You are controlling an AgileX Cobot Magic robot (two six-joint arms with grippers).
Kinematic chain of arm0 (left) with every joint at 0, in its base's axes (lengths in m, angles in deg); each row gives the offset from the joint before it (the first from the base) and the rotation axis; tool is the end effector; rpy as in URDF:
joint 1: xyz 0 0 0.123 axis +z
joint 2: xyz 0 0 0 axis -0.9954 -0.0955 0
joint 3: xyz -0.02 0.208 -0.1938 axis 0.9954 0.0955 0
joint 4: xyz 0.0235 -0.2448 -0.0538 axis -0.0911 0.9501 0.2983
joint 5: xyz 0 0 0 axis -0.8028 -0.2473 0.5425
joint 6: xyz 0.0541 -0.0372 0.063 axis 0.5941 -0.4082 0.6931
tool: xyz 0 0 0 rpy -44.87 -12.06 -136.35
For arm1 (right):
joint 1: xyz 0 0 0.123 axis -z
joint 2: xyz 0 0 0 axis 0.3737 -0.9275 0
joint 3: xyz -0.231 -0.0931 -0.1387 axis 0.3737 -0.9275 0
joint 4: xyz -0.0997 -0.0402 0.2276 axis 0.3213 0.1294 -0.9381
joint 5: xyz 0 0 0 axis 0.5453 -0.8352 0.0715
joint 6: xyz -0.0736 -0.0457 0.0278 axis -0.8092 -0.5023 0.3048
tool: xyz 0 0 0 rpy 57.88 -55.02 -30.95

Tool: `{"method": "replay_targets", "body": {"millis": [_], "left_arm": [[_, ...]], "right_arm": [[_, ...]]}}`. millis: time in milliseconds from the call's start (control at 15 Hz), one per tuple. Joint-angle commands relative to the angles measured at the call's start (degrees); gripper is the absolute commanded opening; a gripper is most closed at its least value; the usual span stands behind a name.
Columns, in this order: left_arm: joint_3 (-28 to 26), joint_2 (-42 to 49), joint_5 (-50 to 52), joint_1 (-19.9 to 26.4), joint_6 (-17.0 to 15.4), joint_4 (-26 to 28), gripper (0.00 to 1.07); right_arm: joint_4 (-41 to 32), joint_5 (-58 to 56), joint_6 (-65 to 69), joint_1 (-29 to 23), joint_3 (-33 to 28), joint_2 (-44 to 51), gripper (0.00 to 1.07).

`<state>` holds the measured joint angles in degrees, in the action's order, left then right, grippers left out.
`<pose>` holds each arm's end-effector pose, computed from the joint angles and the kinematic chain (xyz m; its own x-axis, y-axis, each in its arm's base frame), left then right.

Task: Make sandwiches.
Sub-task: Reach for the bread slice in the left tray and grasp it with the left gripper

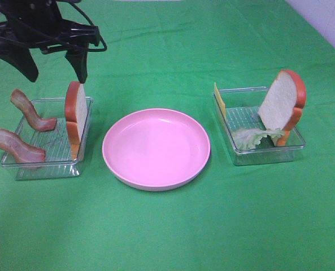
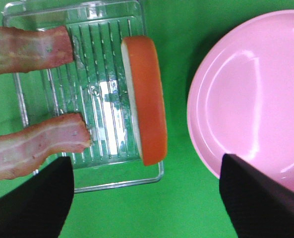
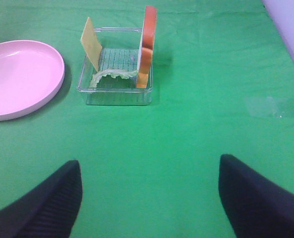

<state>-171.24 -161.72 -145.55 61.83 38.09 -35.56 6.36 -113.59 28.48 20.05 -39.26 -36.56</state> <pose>0.3783 -0.1567 0.2715 -0.9752 0.0440 -0.2170 0.0586 0.9964 -0.0617 -0.0076 0.0074 0.2791 -0.4407 -0.0806 -0.8940 -0.1381 0.9902 -0.0212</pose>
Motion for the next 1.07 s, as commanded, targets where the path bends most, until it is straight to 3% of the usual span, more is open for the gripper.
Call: {"method": "replay_targets", "body": {"millis": [67, 400, 600, 800, 867, 1067], "left_arm": [[-0.3, -2.5, -3.9, -0.6, -3.4, -0.8, 0.77], [-0.3, -7.4, 0.2, -0.6, -5.9, -0.5, 0.76], [-0.3, -9.4, 1.3, -0.4, -5.9, -1.0, 0.62], [-0.3, -10.7, 1.6, 0.2, -5.9, -1.3, 0.56], [-0.3, -10.8, 1.7, 0.5, -5.9, -1.4, 0.5], [-0.3, -10.7, 2.2, 0.5, -5.6, -4.1, 0.15]], "right_arm": [[0.1, 0.5, -0.6, 0.2, -0.1, 0.3, 0.72], [0.1, 0.5, -0.6, 0.2, -0.1, 0.3, 0.72], [0.2, 0.5, -0.6, 0.2, -0.1, 0.3, 0.72], [0.2, 0.5, -0.6, 0.2, -0.1, 0.3, 0.72], [0.2, 0.5, -0.6, 0.2, -0.1, 0.3, 0.72], [0.2, 0.5, -0.6, 0.2, -0.1, 0.3, 0.72]]}}
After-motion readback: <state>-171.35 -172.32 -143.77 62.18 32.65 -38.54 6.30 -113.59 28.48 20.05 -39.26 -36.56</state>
